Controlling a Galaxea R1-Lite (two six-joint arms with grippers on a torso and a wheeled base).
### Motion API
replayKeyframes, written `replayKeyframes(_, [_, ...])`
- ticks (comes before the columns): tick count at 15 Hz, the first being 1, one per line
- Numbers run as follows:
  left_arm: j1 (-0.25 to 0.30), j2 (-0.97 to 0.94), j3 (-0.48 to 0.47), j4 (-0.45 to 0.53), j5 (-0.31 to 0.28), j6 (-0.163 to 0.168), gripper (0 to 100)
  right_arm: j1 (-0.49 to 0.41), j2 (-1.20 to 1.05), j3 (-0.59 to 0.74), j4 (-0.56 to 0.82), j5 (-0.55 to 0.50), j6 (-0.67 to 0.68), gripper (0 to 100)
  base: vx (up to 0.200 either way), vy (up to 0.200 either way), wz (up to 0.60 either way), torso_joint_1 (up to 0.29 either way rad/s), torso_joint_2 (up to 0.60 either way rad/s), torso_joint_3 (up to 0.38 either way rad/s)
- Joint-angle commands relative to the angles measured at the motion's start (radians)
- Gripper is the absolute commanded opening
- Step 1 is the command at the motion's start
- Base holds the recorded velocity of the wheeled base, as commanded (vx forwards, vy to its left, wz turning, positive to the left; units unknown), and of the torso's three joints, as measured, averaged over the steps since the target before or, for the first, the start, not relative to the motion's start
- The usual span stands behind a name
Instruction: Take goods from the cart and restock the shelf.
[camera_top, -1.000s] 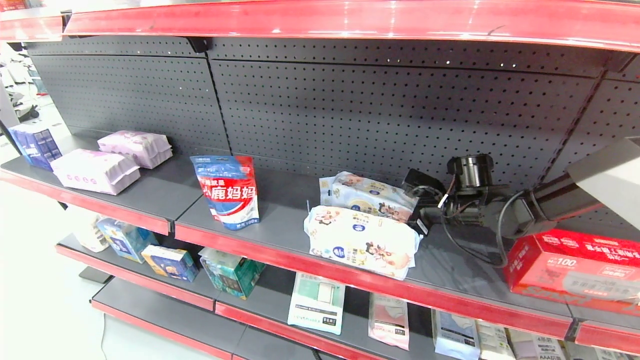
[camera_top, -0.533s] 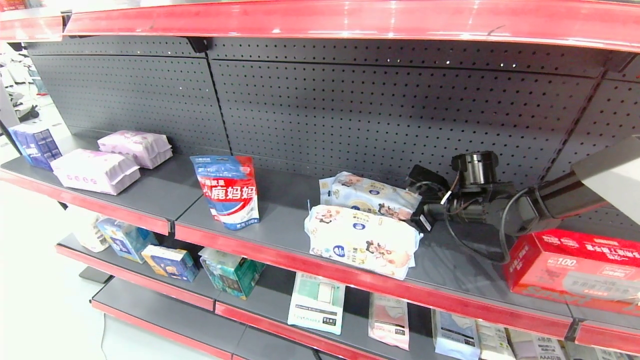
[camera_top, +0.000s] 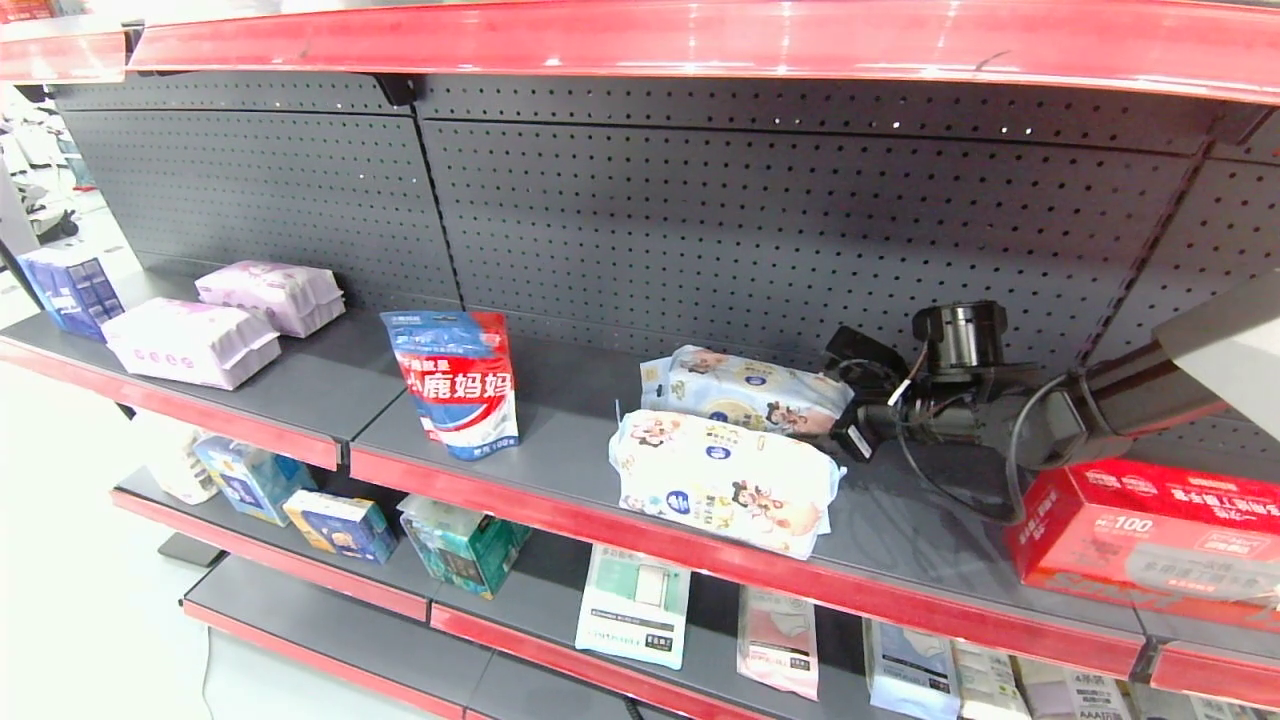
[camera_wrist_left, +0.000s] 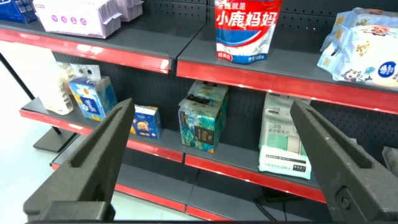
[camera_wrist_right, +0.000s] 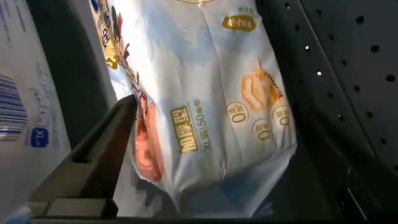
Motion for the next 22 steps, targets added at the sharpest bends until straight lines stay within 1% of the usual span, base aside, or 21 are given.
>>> replayKeyframes(1, [0.001, 0.001, 0.0, 0.0, 0.0, -0.001, 100, -0.001, -0.002, 0.004, -0.001, 0.001, 0.003, 100, 0.0, 0.0, 0.0, 0.0, 0.0, 0.0])
replayKeyframes(5, [0.001, 0.001, 0.0, 0.0, 0.0, -0.001, 100, -0.004, -0.019, 0.019, -0.001, 0.003, 0.032, 100, 0.0, 0.0, 0.0, 0.0, 0.0, 0.0])
replayKeyframes(8, [0.001, 0.001, 0.0, 0.0, 0.0, -0.001, 100, -0.009, -0.05, 0.07, -0.002, 0.007, 0.073, 100, 0.0, 0.0, 0.0, 0.0, 0.0, 0.0])
replayKeyframes(12, [0.001, 0.001, 0.0, 0.0, 0.0, -0.001, 100, -0.012, -0.075, 0.095, -0.004, 0.004, 0.19, 100, 0.0, 0.0, 0.0, 0.0, 0.0, 0.0])
replayKeyframes(15, [0.001, 0.001, 0.0, 0.0, 0.0, -0.001, 100, -0.015, -0.101, 0.139, -0.004, 0.003, 0.202, 100, 0.0, 0.0, 0.0, 0.0, 0.0, 0.0])
replayKeyframes(18, [0.001, 0.001, 0.0, 0.0, 0.0, -0.001, 100, -0.021, -0.15, 0.179, -0.004, 0.003, 0.251, 100, 0.0, 0.0, 0.0, 0.0, 0.0, 0.0])
replayKeyframes(22, [0.001, 0.001, 0.0, 0.0, 0.0, -0.001, 100, -0.024, -0.187, 0.177, -0.004, -0.002, 0.323, 100, 0.0, 0.0, 0.0, 0.0, 0.0, 0.0])
